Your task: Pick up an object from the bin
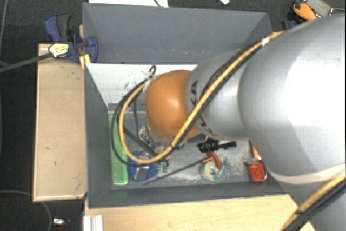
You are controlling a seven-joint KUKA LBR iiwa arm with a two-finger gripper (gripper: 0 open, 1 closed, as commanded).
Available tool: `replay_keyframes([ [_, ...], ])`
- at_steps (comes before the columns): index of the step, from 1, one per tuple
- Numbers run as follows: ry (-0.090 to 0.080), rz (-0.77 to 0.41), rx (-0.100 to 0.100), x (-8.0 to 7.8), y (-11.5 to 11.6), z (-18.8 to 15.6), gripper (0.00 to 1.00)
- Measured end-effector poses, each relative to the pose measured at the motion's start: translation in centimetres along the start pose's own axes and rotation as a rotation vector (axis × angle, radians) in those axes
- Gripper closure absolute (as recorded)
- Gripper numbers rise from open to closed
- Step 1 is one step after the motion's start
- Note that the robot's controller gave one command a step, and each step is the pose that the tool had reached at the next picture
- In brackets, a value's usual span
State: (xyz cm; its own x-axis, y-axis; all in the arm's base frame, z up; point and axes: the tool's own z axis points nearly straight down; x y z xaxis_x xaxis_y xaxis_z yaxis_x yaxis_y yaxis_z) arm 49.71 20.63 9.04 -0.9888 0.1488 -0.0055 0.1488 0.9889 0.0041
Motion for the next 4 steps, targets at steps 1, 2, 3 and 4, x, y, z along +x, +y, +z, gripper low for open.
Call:
replay_keyframes([
  [1, 0.004, -0.073, 0.003, 1.1, -0.5, -3.5, 0.0],
  [2, 0.006, 0.116, 0.003, 1.2, 0.2, -3.2, 0.0],
  [3, 0.001, 0.04, 0.0, 1.6, -0.9, 0.9, 0.0],
  [4, 0.0, 0.412, -0.001, 0.6, -0.1, 2.0, 1.0],
])
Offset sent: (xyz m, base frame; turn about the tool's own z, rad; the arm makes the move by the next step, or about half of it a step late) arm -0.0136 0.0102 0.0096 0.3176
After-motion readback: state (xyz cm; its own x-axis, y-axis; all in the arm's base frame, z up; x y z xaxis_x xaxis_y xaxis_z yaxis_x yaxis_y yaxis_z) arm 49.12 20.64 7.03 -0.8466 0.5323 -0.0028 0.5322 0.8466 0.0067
